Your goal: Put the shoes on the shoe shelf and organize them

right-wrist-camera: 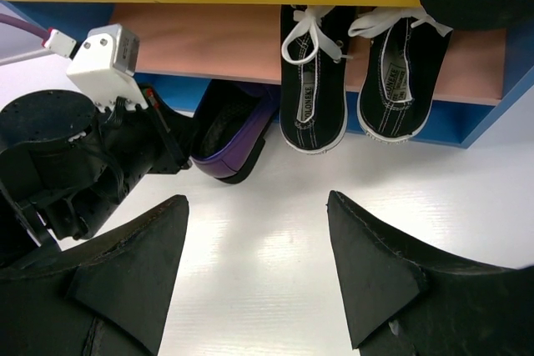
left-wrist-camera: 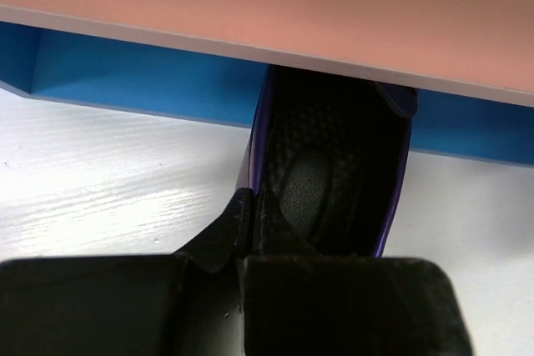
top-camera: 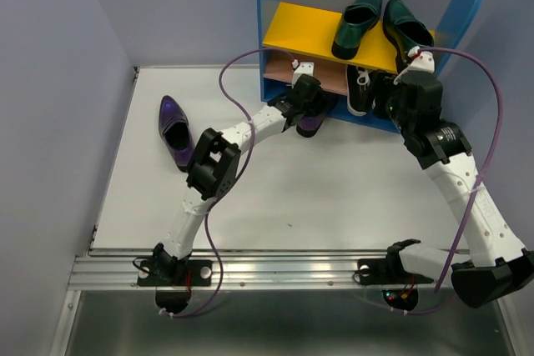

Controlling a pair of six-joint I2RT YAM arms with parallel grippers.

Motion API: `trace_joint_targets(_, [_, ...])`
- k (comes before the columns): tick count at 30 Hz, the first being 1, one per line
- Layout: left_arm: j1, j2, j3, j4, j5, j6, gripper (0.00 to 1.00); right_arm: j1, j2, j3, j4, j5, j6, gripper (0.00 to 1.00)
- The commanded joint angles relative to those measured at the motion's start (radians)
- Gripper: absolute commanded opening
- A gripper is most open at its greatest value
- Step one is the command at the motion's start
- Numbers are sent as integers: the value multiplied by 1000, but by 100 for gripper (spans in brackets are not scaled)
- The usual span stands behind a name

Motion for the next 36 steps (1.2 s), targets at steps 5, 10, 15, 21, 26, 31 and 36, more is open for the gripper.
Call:
trace_joint_targets(5, [-3, -58, -31, 311, 18, -101, 0, -4, -25, 8, -9, -25, 15, 73])
trace_joint_targets(10, [-1, -67, -50, 376, 12, -165, 0, -4, -36, 0, -18, -22, 17, 73])
trace_joint_targets(15, [4, -55, -26, 397, -20, -202, 0, -4, -39, -8, -20, -28, 23, 73])
trace_joint_targets(21, [22, -42, -28, 423, -36, -272, 0, -4, -41, -14, -20, -32, 26, 73])
trace_joint_targets(26, [28, -67, -87, 480, -74, -352, 0, -4, -41, -18, -20, -34, 28, 73])
trace_joint_targets(31, [40, -81, -126, 526, -94, -417, 0, -4, -34, -17, -20, -32, 26, 73])
trace_joint_targets(36, [43, -36, -80, 534, -61, -452, 0, -4, -18, -8, -20, -40, 26, 73])
